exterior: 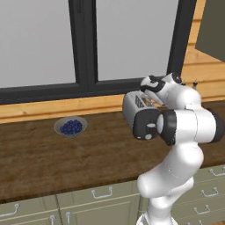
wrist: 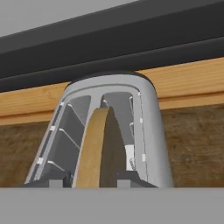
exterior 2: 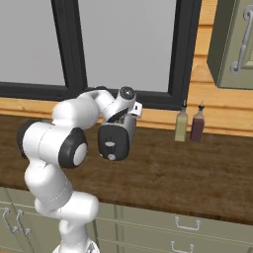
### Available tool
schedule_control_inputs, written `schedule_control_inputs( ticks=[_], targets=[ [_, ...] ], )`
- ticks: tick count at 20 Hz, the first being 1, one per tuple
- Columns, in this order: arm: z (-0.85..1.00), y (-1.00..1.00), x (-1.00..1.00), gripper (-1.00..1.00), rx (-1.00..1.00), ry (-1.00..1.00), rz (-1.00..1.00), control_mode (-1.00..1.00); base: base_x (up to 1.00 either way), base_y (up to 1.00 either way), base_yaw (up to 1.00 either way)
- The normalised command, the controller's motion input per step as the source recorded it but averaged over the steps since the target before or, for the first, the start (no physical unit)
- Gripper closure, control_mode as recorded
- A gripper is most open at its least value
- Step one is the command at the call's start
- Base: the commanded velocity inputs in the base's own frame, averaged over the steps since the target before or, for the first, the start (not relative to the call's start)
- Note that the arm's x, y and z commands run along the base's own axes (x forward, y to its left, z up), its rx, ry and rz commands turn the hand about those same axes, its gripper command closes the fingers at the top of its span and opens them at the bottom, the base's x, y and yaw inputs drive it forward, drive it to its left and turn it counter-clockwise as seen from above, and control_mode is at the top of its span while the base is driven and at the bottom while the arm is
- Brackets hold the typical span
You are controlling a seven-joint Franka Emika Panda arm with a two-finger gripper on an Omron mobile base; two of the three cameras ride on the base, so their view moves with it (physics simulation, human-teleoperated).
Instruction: Start the toaster. Once the lever pops up, take the bread to the plate on the dining counter.
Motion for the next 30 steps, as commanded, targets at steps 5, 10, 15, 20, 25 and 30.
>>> schedule_control_inputs(
  ticks=[5,10,15,20,25,30],
  targets=[
    [0.13,0.11,-0.35,1.0,0.0,0.0,-0.04,-1.0,0.0,0.0,0.0],
    [0.64,0.0,-0.11,1.0,0.0,-0.03,-0.06,-1.0,0.0,0.0,0.0],
    [0.97,0.0,0.0,1.0,0.0,-0.07,-0.09,-1.0,0.0,0.0,0.0],
    [1.0,0.02,-0.22,1.0,0.0,-0.09,-0.07,-1.0,0.0,0.0,0.0],
    [0.98,0.0,-0.93,1.0,0.01,-0.02,-0.02,-1.0,0.0,0.0,0.0],
    [0.51,0.01,-1.0,1.0,0.02,0.01,-0.03,-1.0,0.0,0.0,0.0]
  ],
)
